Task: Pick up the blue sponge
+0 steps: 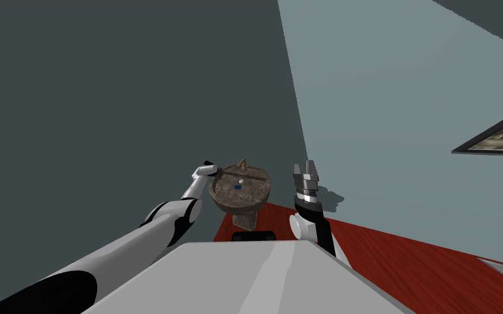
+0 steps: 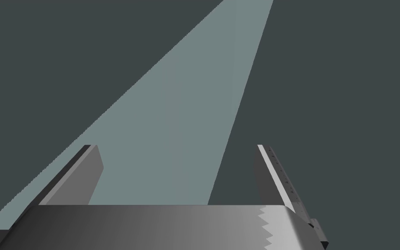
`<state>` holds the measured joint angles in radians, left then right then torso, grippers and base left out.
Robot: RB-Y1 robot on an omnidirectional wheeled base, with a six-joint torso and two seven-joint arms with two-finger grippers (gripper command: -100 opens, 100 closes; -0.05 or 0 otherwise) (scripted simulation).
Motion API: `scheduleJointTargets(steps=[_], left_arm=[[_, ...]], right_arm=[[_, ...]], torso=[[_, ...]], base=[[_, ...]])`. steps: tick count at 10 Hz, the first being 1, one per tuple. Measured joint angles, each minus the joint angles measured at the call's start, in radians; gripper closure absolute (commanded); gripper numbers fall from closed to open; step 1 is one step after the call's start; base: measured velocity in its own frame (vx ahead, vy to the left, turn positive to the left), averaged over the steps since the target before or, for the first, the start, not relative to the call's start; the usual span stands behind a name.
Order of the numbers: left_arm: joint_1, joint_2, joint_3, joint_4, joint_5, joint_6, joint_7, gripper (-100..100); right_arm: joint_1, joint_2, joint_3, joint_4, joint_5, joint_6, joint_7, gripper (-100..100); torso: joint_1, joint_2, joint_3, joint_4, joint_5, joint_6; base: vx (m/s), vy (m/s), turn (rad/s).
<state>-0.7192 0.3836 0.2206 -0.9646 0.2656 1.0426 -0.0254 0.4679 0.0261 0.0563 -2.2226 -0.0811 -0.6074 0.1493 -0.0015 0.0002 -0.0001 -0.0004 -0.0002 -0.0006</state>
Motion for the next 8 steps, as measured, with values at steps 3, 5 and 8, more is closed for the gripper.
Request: scheduleJointTargets(steps=[3,5,8], left_arm=[[-0.024,-0.014,-0.001,0.044,-0.008,0.067,-0.021,-100],[-0.049,-0.029,-0.004,0.075,-0.019,0.123,-0.035,-100],[-0.078,-0.052,-0.009,0.116,-0.034,0.204,-0.054,-100]], right_arm=[[0.0,0.0,0.0,0.0,0.0,0.0,0.0,0],[0.0,0.0,0.0,0.0,0.0,0.0,0.0,0],[0.0,0.0,0.0,0.0,0.0,0.0,0.0,0]], torso=[[0.0,0.0,0.0,0.0,0.0,0.0],[-0.001,0.0,0.0,0.0,0.0,0.0],[-0.001,-0.001,0.0,0.0,0.0,0.0]], base=[[0.003,-0.012,0.0],[0.006,-0.025,-0.001],[0.011,-0.029,-0.001]])
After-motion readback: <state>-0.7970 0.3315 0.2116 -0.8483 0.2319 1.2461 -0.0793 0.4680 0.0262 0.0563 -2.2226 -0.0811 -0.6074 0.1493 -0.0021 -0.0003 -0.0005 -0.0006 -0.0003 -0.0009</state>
